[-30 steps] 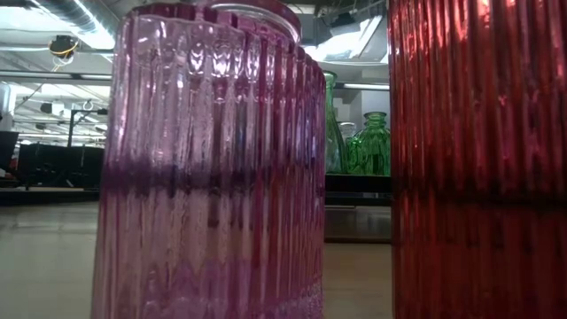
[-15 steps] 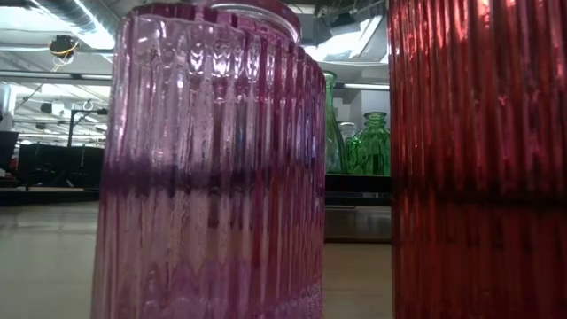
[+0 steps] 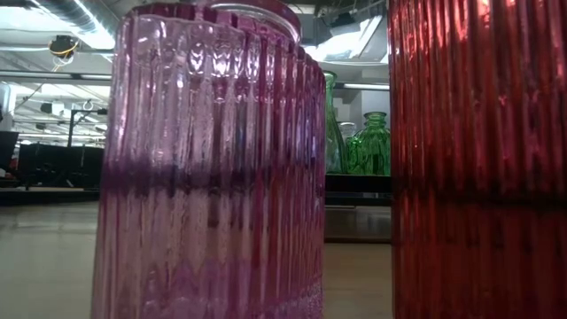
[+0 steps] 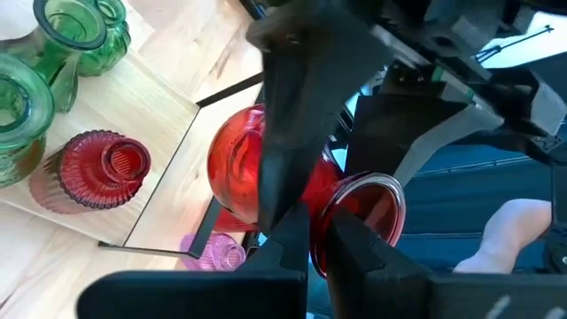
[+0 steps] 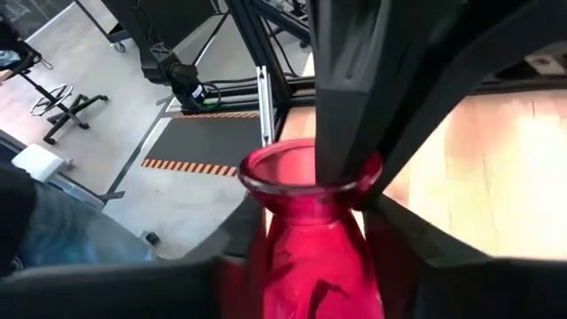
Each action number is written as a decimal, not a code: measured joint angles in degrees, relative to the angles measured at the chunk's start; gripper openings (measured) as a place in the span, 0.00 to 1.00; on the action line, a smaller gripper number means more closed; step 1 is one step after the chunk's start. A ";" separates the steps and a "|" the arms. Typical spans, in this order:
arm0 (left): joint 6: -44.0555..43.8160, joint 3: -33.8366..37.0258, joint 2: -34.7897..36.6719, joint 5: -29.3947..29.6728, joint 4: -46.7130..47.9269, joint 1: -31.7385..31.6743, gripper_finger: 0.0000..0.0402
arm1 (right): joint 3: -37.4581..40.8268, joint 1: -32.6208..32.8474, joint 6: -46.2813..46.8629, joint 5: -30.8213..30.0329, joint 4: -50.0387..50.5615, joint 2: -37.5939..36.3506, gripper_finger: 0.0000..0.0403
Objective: Sort vases onto shelf
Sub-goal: Put the left red vase on the shelf aligned with the other red vase
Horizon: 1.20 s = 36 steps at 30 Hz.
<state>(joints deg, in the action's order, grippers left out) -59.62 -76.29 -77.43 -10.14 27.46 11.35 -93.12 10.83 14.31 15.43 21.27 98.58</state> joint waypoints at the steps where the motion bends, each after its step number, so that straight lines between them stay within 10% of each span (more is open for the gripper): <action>1: -0.01 0.00 -0.03 -0.08 -0.04 0.00 0.02 | -0.02 -0.01 -0.07 -0.03 -0.08 -0.06 0.28; 21: 0.38 0.00 1.16 0.95 -1.75 -0.20 0.17 | 0.01 0.12 0.68 -2.84 -2.16 -0.61 0.27; 36: 8.74 -0.28 14.91 23.23 -3.93 0.93 0.18 | 1.24 0.29 0.30 -15.71 2.19 -8.14 0.23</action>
<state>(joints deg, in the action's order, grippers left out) -50.88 -76.58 -62.52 13.09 23.53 12.28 -91.88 11.12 14.62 -0.28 23.46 90.44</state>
